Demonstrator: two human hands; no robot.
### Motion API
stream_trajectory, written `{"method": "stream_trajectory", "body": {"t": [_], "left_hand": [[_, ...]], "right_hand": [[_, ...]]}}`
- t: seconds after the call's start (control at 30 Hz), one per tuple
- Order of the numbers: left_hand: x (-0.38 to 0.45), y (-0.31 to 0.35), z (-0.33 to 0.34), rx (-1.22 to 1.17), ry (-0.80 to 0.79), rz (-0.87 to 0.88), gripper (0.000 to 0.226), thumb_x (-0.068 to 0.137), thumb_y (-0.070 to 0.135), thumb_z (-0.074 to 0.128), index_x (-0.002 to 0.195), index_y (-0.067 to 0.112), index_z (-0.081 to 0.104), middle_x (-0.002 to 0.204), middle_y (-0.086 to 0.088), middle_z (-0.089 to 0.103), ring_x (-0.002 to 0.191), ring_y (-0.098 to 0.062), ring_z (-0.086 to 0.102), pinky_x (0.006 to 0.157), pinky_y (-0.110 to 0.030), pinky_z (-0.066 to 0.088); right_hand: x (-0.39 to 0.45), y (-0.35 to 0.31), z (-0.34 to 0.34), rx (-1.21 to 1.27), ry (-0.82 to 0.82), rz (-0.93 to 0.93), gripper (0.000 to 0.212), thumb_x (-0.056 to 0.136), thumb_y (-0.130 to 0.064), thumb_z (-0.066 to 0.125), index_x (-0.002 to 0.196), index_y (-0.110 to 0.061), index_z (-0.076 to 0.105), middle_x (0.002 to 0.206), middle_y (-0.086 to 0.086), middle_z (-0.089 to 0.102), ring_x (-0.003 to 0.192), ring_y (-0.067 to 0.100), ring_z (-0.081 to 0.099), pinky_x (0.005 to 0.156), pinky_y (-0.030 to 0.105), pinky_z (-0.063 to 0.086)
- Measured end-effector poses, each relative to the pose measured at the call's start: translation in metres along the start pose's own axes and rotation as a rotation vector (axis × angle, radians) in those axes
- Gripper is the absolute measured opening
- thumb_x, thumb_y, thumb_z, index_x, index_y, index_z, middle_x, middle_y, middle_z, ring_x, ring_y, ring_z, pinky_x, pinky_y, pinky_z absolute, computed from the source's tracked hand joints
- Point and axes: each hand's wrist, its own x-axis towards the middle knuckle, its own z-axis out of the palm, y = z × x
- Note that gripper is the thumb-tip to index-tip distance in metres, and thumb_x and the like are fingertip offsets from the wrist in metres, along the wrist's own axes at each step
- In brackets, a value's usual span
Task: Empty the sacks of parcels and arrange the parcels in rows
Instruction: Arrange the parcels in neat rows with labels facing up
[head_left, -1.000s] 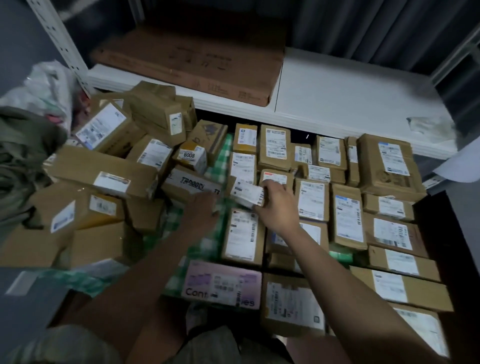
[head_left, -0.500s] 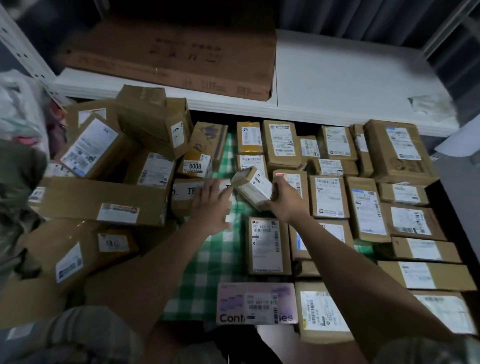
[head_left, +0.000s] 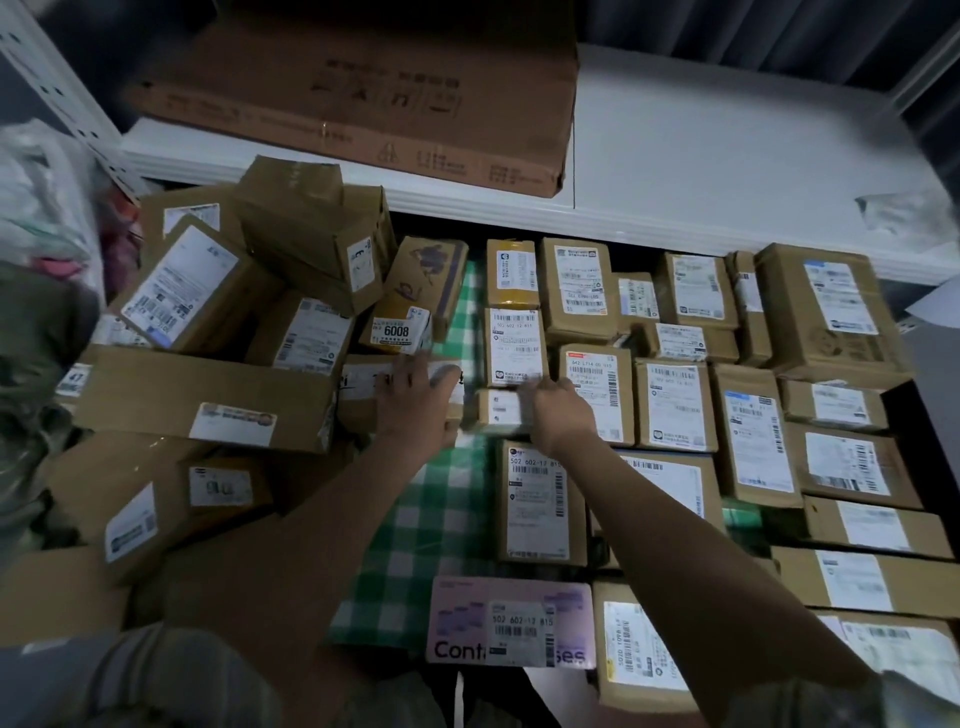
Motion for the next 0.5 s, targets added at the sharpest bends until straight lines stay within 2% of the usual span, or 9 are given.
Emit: {"method": "stream_trajectory", "body": {"t": [0.1, 0.23, 0.33, 0.4, 0.5], "left_hand": [[-0.001, 0.002, 0.000, 0.000, 0.006, -0.007, 0.079, 0.083, 0.042, 0.066, 0.147, 0.031, 0.021, 0.156, -0.014, 0.006, 0.144, -0.040, 0.005, 0.114, -0.058, 0.017], [0.000, 0.004, 0.001, -0.006, 0.018, -0.013, 0.080, 0.083, 0.042, 0.067, 0.147, 0.031, 0.021, 0.157, -0.015, 0.006, 0.144, -0.040, 0.005, 0.115, -0.058, 0.016], [0.001, 0.004, 0.002, 0.002, 0.015, -0.021, 0.080, 0.084, 0.044, 0.065, 0.148, 0.031, 0.019, 0.157, -0.015, 0.005, 0.144, -0.041, 0.005, 0.114, -0.059, 0.016], [0.002, 0.005, 0.003, 0.005, 0.008, -0.029, 0.081, 0.084, 0.043, 0.065, 0.148, 0.031, 0.018, 0.157, -0.015, 0.005, 0.144, -0.041, 0.005, 0.114, -0.060, 0.016], [0.002, 0.008, 0.002, -0.013, -0.004, -0.046, 0.083, 0.083, 0.042, 0.066, 0.149, 0.031, 0.017, 0.157, -0.015, 0.005, 0.144, -0.042, 0.003, 0.114, -0.061, 0.014]], "right_hand": [[0.004, -0.003, 0.007, -0.071, -0.064, -0.008, 0.040, 0.095, -0.013, 0.052, 0.135, -0.014, 0.045, 0.140, 0.014, 0.043, 0.133, 0.032, 0.033, 0.097, 0.042, 0.045], [0.010, 0.005, 0.023, -0.074, -0.146, -0.067, 0.053, 0.094, -0.034, 0.055, 0.143, -0.021, 0.038, 0.144, 0.010, 0.041, 0.136, 0.033, 0.026, 0.112, 0.047, 0.024], [0.013, 0.012, 0.022, -0.051, -0.186, -0.073, 0.057, 0.092, -0.048, 0.053, 0.142, -0.025, 0.039, 0.144, 0.008, 0.035, 0.137, 0.033, 0.019, 0.110, 0.054, 0.017], [0.014, 0.013, 0.018, -0.025, -0.174, -0.097, 0.055, 0.092, -0.047, 0.050, 0.142, -0.026, 0.041, 0.145, 0.007, 0.034, 0.136, 0.032, 0.019, 0.109, 0.053, 0.019], [0.010, 0.016, 0.014, 0.036, -0.138, -0.151, 0.059, 0.092, -0.039, 0.049, 0.148, -0.028, 0.034, 0.149, 0.006, 0.032, 0.137, 0.031, 0.019, 0.108, 0.050, 0.020]]}}
